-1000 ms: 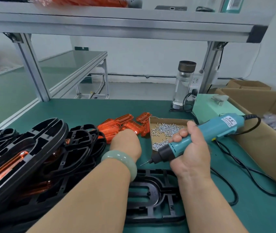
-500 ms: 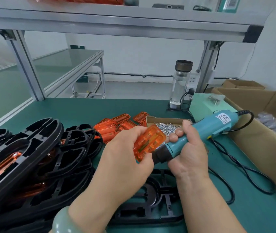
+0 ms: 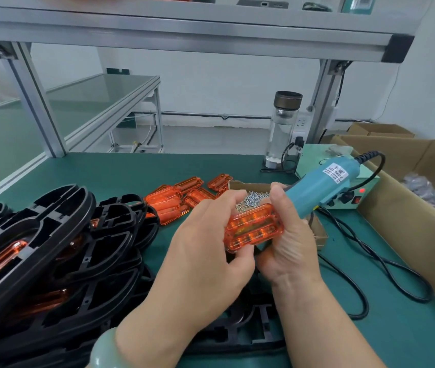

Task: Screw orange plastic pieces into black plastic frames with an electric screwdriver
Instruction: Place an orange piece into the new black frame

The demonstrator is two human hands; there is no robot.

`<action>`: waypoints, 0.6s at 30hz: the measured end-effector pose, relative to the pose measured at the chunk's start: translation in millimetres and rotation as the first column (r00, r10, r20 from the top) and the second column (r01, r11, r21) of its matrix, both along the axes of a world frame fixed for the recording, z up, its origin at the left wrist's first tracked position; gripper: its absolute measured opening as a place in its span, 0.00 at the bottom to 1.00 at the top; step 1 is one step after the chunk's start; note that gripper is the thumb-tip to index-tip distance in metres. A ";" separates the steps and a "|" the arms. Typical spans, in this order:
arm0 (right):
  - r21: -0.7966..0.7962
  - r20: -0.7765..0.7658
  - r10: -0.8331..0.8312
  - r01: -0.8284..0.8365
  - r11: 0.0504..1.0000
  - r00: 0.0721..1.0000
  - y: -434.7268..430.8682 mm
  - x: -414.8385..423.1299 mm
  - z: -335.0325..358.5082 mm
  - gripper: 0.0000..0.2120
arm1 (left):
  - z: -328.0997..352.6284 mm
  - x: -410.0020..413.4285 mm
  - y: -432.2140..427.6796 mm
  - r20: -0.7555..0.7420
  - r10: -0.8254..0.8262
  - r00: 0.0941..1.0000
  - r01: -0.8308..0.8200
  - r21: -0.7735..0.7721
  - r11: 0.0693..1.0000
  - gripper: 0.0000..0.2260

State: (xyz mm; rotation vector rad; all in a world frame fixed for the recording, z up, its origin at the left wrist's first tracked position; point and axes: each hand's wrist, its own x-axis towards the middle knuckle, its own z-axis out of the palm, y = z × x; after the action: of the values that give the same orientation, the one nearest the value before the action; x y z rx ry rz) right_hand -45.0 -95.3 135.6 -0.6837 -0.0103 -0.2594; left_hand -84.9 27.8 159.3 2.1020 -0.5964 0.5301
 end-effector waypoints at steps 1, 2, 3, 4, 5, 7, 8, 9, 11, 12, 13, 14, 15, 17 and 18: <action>0.006 0.004 0.008 -0.008 1.000 1.000 0.1 -0.4 0.6 0.08 | -0.6 -0.5 -0.3 0.007 0.002 1.000 -0.001 -0.021 1.000 0.27; 0.014 0.007 0.013 -0.013 1.000 1.000 0.4 -0.5 0.9 0.08 | -1.0 -1.0 -0.6 0.014 0.003 1.000 -0.002 -0.041 0.999 0.27; 0.021 0.009 0.017 -0.017 1.000 1.000 0.8 -0.9 1.3 0.08 | -1.2 -1.5 -0.8 0.021 0.004 1.000 -0.003 -0.059 0.998 0.27; 0.025 0.010 0.017 -0.017 1.000 1.000 1.3 -0.9 1.6 0.08 | -1.3 -1.9 -0.9 0.030 0.005 1.000 -0.003 -0.076 0.997 0.27; 0.027 0.013 0.015 -0.015 1.000 1.000 1.8 -1.1 1.7 0.08 | -1.2 -2.1 -1.2 0.039 0.004 0.999 -0.001 -0.094 0.996 0.28; 0.030 0.015 0.012 -0.012 0.999 1.000 2.6 -1.6 2.0 0.06 | -0.7 -2.1 -1.5 0.047 0.003 0.999 0.003 -0.128 0.992 0.27; 0.033 0.011 0.013 -0.013 0.999 1.000 3.0 -1.9 2.2 0.06 | -0.4 -1.8 -1.6 0.046 0.002 0.999 0.004 -0.137 0.991 0.27; 0.036 0.007 0.013 -0.013 0.999 1.000 2.9 -2.2 2.3 0.06 | -0.4 -1.5 -1.6 0.044 0.001 0.999 0.006 -0.139 0.990 0.27; 0.047 0.005 0.016 -0.016 0.999 1.000 2.7 -2.3 2.9 0.07 | -0.8 -1.0 -1.0 0.045 0.005 0.999 0.001 -0.130 0.991 0.26; 0.049 0.007 0.017 -0.017 0.999 1.000 2.4 -2.4 3.1 0.08 | -1.0 -0.7 -0.7 0.045 0.008 0.999 -0.003 -0.122 0.993 0.26; 0.047 0.012 0.017 -0.018 0.999 1.000 2.0 -2.9 3.3 0.09 | -1.1 -0.8 -0.3 0.045 0.009 0.999 -0.004 -0.114 0.993 0.25; 0.040 0.021 0.018 -0.019 0.999 1.000 2.0 -3.2 3.2 0.09 | -1.0 -0.9 0.4 0.046 0.007 0.999 -0.003 -0.104 0.995 0.25; 0.032 0.031 0.020 -0.021 0.999 0.999 2.1 -3.7 3.2 0.09 | -1.1 -0.7 0.9 0.052 0.005 0.999 -0.001 -0.088 0.996 0.24; 0.019 0.049 0.015 -0.016 1.000 0.999 2.6 -4.5 3.4 0.10 | -1.5 -0.8 2.1 0.078 0.010 0.997 -0.008 -0.034 0.999 0.20; 0.015 0.055 0.012 -0.013 1.000 0.998 2.9 -4.5 3.4 0.10 | -1.1 -1.1 2.8 0.087 0.017 0.996 -0.016 -0.010 1.000 0.19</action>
State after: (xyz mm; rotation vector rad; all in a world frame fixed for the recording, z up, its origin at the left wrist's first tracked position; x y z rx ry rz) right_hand -49.5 -92.4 139.0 -0.6609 -0.0650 -0.2660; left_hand -86.0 30.6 158.2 2.0853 -0.6253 0.6352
